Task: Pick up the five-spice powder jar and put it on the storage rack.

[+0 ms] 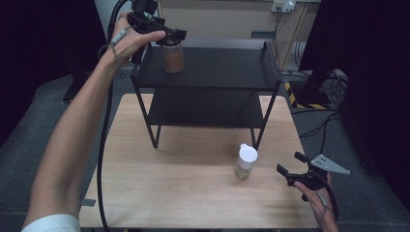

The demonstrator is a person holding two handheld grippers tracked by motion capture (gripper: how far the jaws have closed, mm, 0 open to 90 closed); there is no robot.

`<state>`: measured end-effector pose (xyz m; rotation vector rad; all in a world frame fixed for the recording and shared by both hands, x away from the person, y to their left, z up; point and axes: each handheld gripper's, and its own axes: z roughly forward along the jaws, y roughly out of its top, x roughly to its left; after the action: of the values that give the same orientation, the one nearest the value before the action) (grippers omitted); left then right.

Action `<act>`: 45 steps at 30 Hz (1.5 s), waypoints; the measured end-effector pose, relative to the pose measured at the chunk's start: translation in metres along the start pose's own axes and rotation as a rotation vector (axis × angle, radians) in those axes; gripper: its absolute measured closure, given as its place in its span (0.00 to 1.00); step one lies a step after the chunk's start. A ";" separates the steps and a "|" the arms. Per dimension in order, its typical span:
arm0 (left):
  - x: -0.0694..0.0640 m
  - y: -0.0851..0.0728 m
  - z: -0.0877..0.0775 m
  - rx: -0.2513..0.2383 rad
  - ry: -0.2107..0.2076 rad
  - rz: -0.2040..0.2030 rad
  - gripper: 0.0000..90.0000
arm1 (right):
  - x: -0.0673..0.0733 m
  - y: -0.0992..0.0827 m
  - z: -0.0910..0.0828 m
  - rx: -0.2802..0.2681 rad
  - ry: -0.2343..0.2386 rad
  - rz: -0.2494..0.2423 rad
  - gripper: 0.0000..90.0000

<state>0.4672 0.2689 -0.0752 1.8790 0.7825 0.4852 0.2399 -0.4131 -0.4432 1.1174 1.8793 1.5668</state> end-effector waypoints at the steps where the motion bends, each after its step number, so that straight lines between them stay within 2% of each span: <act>1: -0.001 0.000 -0.002 -0.005 -0.003 0.000 0.03 | 0.000 0.000 0.000 0.000 0.000 0.000 0.01; 3: -0.007 0.002 -0.009 -0.015 0.005 0.007 0.03 | 0.001 0.001 0.000 -0.002 0.003 0.000 0.01; 8: -0.016 -0.002 -0.032 -0.063 -0.008 0.001 0.03 | 0.002 0.001 0.000 -0.007 0.008 -0.006 0.01; 9: -0.016 -0.002 -0.032 -0.063 -0.008 0.001 0.03 | 0.002 0.001 0.000 -0.007 0.008 -0.006 0.01; 17: -0.028 -0.018 -0.056 -0.098 -0.023 -0.015 0.03 | 0.004 0.003 0.001 -0.012 0.021 -0.013 0.01; 21: -0.032 -0.026 -0.066 -0.110 -0.031 -0.006 0.03 | 0.005 0.003 0.002 -0.009 0.022 -0.013 0.01; 26: -0.037 -0.050 -0.076 -0.147 -0.066 -0.013 0.02 | 0.005 0.003 0.003 -0.005 0.025 -0.020 0.01; 29: -0.041 -0.063 -0.077 -0.150 -0.078 0.002 0.02 | 0.005 0.004 0.003 0.000 0.027 -0.022 0.01; 30: -0.041 -0.069 -0.077 -0.153 -0.095 -0.006 0.03 | 0.005 0.004 0.004 0.002 0.029 -0.022 0.01; 31: -0.041 -0.069 -0.077 -0.153 -0.095 -0.006 0.03 | 0.005 0.004 0.004 0.002 0.029 -0.022 0.01; 33: -0.046 -0.082 -0.078 -0.163 -0.103 0.001 0.03 | 0.005 0.004 0.005 0.007 0.030 -0.024 0.01; 34: -0.046 -0.082 -0.078 -0.163 -0.103 0.001 0.03 | 0.005 0.004 0.005 0.007 0.030 -0.024 0.01; 38: -0.047 -0.106 -0.076 -0.181 -0.132 -0.011 0.03 | 0.005 0.004 0.006 0.013 0.034 -0.026 0.01; 40: -0.047 -0.111 -0.075 -0.181 -0.134 -0.012 0.03 | 0.005 0.004 0.005 0.012 0.033 -0.028 0.01; 45: -0.046 -0.137 -0.070 -0.183 -0.138 0.009 0.03 | 0.005 0.004 0.006 0.013 0.034 -0.031 0.01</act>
<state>0.3487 0.3218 -0.1700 1.7265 0.6173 0.4136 0.2429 -0.4057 -0.4401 1.0687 1.9223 1.5683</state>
